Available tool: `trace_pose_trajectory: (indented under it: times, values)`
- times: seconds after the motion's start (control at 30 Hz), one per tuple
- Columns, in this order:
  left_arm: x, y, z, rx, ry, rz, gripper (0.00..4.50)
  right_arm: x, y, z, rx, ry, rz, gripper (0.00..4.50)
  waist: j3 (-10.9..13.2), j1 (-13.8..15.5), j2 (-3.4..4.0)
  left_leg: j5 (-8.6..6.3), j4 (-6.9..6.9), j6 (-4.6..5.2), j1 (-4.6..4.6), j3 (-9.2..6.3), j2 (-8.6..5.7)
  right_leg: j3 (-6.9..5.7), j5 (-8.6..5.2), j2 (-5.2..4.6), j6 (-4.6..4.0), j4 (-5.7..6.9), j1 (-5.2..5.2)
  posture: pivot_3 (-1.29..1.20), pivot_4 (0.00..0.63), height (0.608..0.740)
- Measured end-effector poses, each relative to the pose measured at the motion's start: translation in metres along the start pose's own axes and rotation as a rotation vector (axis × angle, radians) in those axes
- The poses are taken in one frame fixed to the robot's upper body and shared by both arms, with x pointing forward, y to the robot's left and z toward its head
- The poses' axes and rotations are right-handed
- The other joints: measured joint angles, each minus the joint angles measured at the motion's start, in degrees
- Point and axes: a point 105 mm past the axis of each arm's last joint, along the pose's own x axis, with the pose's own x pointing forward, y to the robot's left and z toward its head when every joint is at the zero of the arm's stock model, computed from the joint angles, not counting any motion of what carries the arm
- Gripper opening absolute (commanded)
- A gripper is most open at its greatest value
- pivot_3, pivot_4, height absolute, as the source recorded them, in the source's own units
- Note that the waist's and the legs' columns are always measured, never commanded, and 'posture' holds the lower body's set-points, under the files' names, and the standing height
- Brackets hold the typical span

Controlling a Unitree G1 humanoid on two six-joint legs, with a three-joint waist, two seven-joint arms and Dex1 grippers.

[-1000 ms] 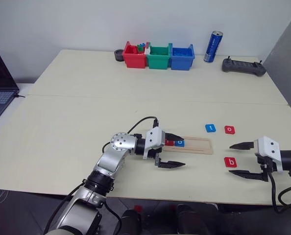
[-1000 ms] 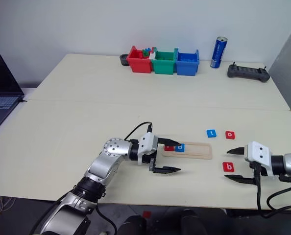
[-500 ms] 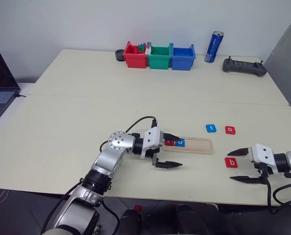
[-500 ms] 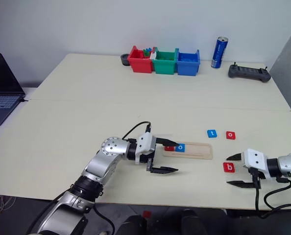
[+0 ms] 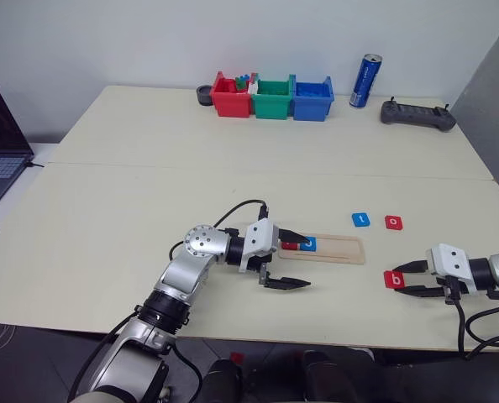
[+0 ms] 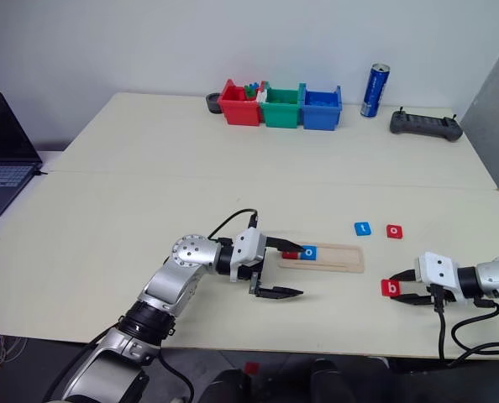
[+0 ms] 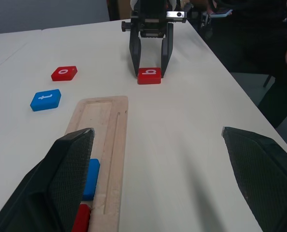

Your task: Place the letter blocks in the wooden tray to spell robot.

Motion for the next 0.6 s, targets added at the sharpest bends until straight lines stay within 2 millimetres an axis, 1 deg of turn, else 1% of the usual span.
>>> trace_pose_trajectory:
  times: [0.17, 0.23, 0.37, 0.43, 0.6]
  values:
    - [0.000, 0.000, 0.000, 0.001, 0.000, 0.004, 4.50, -0.001, -0.007, 0.004, 0.001, 0.003, -0.014, 1.46, 0.0, -0.2, 0.01, 0.00, 0.00, 0.00, 0.01, 0.00, 0.00, 0.01, 0.00, 0.00, 0.00, 0.04, 0.00, 0.00, 0.150, 0.740]
    - [-0.001, 0.001, 0.000, 0.005, 0.001, 0.005, 4.50, -0.001, -0.014, 0.010, 0.008, -0.007, -0.026, 1.46, 0.0, -0.3, 0.02, 0.00, -0.01, 0.00, 0.01, -0.01, 0.00, 0.00, 0.00, 0.00, 0.00, 0.04, -0.01, 0.00, 0.150, 0.740]
    - [-0.004, 0.001, 0.000, 0.017, 0.009, 0.007, 4.50, 0.009, -0.025, 0.039, 0.006, -0.091, -0.040, 1.46, 0.0, -0.4, 0.02, 0.00, -0.02, 0.00, -0.01, -0.08, 0.02, -0.05, 0.00, 0.01, 0.00, 0.05, -0.02, 0.00, 0.150, 0.740]
    - [-0.010, 0.002, -0.002, 0.018, 0.024, 0.015, 4.50, 0.017, -0.029, 0.055, 0.013, -0.140, -0.035, 1.46, 0.0, -0.4, 0.02, 0.00, -0.02, 0.00, -0.01, -0.08, 0.01, -0.05, 0.00, 0.01, 0.00, 0.05, -0.02, 0.00, 0.150, 0.740]
    - [-0.035, 0.014, -0.003, 0.012, 0.049, 0.084, 4.50, 0.050, -0.037, 0.084, 0.005, -0.231, -0.001, 1.46, 0.0, -0.7, 0.04, 0.00, -0.03, 0.00, -0.03, -0.10, 0.02, -0.07, 0.00, 0.01, -0.01, 0.08, -0.07, 0.00, 0.150, 0.740]
